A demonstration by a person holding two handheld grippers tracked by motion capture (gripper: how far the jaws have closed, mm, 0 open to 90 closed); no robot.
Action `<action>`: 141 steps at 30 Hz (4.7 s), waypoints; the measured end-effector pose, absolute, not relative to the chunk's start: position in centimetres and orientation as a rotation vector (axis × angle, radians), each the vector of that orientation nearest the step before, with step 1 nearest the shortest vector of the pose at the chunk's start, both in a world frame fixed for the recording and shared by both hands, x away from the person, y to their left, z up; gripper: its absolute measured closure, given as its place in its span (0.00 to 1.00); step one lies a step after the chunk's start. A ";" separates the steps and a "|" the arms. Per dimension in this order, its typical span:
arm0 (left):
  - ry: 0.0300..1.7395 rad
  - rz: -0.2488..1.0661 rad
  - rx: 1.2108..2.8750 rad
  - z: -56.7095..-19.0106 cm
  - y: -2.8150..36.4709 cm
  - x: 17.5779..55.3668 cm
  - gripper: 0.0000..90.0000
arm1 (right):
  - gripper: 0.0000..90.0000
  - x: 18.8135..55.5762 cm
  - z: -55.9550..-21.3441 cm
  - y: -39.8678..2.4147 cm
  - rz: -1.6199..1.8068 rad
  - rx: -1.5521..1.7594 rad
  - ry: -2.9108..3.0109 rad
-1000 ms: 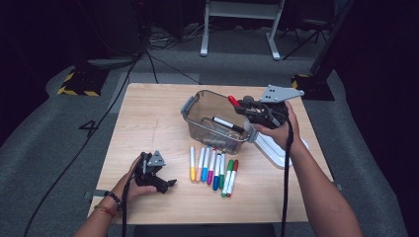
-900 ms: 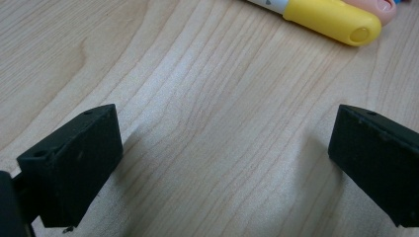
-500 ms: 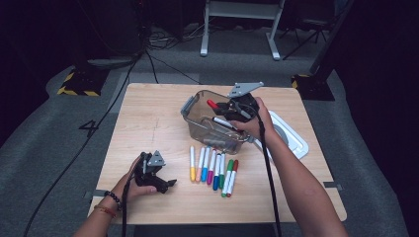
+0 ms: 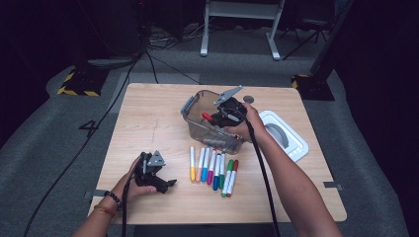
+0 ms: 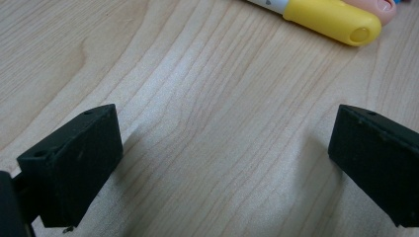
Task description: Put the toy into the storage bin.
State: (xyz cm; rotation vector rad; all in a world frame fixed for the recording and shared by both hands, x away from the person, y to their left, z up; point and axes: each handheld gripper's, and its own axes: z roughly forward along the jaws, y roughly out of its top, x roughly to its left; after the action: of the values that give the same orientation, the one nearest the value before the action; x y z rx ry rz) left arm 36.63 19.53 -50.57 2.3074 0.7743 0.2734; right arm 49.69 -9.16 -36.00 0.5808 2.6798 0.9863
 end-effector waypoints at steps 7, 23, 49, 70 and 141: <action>0.774 0.273 2.307 -50.6 19.5 36.6 0.01 | 0.82 49.9 -36.8 -8.8 0.896 0.591 2.748; 0.774 0.274 2.308 -50.6 19.5 36.6 0.01 | 0.68 50.4 -37.3 -9.7 0.965 0.693 2.687; 0.775 0.275 2.307 -50.6 19.5 36.6 0.01 | 0.41 41.5 -33.9 -18.7 1.234 0.604 2.400; 0.779 0.273 2.306 -50.6 19.5 36.6 0.01 | 0.34 35.2 -43.2 -22.4 1.216 0.768 2.425; 0.779 0.273 2.306 -50.6 19.5 36.6 0.01 | 0.83 37.5 -46.0 -26.3 1.267 0.896 2.365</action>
State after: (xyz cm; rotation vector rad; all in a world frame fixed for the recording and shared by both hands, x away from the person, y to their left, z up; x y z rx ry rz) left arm 36.59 19.53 -50.57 2.3062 0.7788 0.2731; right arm 37.52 -26.31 -46.01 0.8964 2.3650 1.2671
